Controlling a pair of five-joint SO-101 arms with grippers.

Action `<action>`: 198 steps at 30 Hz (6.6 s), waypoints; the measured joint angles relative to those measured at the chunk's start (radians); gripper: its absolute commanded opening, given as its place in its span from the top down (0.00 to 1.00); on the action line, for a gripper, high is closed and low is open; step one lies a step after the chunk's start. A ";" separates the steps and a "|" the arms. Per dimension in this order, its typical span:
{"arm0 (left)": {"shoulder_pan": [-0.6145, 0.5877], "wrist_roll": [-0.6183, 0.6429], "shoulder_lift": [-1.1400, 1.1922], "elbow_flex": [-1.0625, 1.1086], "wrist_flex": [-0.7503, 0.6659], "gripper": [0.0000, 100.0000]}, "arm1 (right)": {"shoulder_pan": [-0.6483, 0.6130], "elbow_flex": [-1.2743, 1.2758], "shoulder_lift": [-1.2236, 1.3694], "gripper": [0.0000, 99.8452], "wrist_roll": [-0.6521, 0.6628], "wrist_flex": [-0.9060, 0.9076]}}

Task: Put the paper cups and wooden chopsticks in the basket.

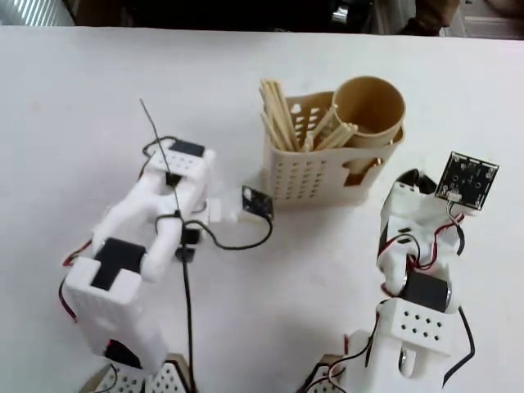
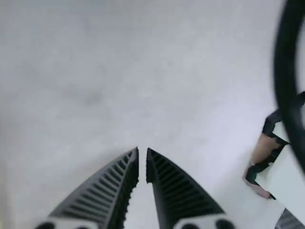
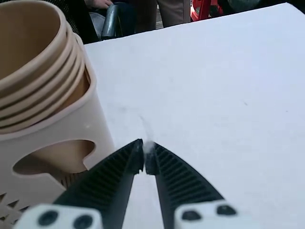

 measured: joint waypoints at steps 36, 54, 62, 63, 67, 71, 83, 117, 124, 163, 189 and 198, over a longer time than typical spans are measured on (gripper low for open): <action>0.031 0.264 0.028 -0.008 -0.118 0.98 | 0.000 0.000 0.000 0.98 0.000 0.000; 0.222 0.408 -0.239 0.184 -0.242 0.78 | 0.038 0.000 0.000 0.98 0.000 0.000; 0.264 0.442 -0.115 0.199 -0.364 0.82 | 0.038 0.000 0.000 0.98 0.000 0.000; 0.262 0.448 -0.092 0.186 -0.359 0.84 | 0.038 0.000 0.000 0.98 0.000 -0.006; 0.270 0.474 -0.012 0.100 -0.293 0.95 | 0.038 0.000 0.000 0.98 0.000 -0.017; 0.279 0.476 0.066 0.015 -0.215 0.98 | 0.038 0.000 0.000 0.98 0.000 -0.017; 0.327 0.483 -0.037 0.066 -0.121 0.98 | 0.038 0.000 0.000 0.98 0.000 -0.017; 0.324 0.701 -0.707 -0.387 -0.652 0.98 | 0.038 0.000 0.000 0.98 0.000 -0.017; 0.325 0.911 -0.594 -0.488 -0.885 0.98 | 0.038 0.000 0.000 0.98 0.000 -0.017; 0.328 1.162 -0.539 -0.468 -0.532 0.96 | 0.038 0.000 0.000 0.98 0.000 -0.017; -0.040 1.096 -1.435 0.239 -0.594 0.98 | -0.287 -0.318 -0.611 0.98 0.259 0.721; -0.072 1.096 -1.873 0.671 -0.603 0.98 | -0.296 -0.252 -0.667 0.98 0.275 0.852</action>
